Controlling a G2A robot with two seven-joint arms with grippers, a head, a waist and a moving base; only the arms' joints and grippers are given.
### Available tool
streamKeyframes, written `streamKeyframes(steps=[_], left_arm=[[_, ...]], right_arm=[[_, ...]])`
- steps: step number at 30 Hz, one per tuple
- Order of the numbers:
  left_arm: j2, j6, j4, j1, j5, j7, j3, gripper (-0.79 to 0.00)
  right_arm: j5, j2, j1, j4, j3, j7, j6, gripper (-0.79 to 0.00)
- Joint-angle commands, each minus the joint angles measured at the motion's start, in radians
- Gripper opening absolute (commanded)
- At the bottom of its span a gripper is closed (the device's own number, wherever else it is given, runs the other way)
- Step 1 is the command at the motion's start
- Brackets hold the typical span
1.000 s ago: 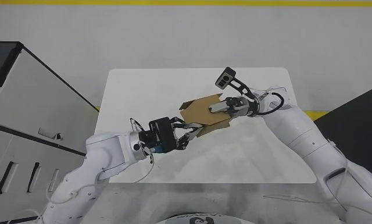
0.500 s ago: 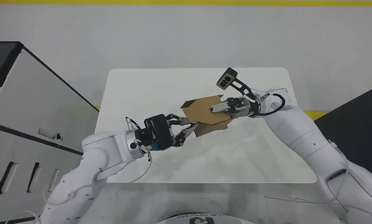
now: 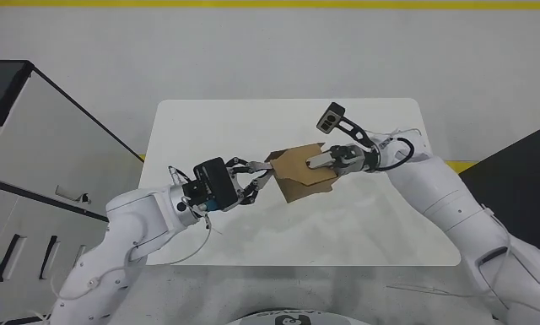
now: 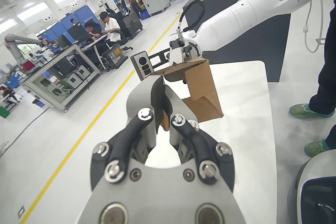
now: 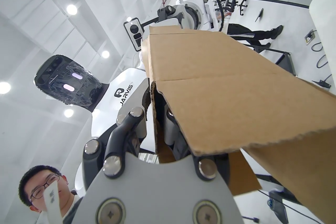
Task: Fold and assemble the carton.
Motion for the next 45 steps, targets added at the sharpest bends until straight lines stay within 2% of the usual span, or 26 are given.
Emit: streamKeyframes(steps=[1, 14, 30, 45], left_arm=[[0.0, -0.002, 0.0, 0.001, 0.0, 0.0, 0.001, -0.785], [-0.003, -0.014, 0.011, -0.025, 0.014, -0.014, 0.036, -0.785], [-0.015, -0.006, 0.017, -0.094, 0.025, -0.039, 0.121, -0.785], [-0.006, 0.026, -0.008, -0.04, -0.003, -0.023, -0.002, -0.785]], right_arm=[[-0.018, 0.0, 0.005, 0.004, -0.004, 0.0, 0.002, -0.785], [-0.118, -0.012, 0.036, 0.035, -0.019, 0.0, 0.017, -0.785], [-0.145, -0.031, 0.039, 0.059, -0.011, 0.0, 0.024, -0.785], [-0.003, -0.017, -0.002, 0.023, 0.012, 0.0, 0.019, -0.785]])
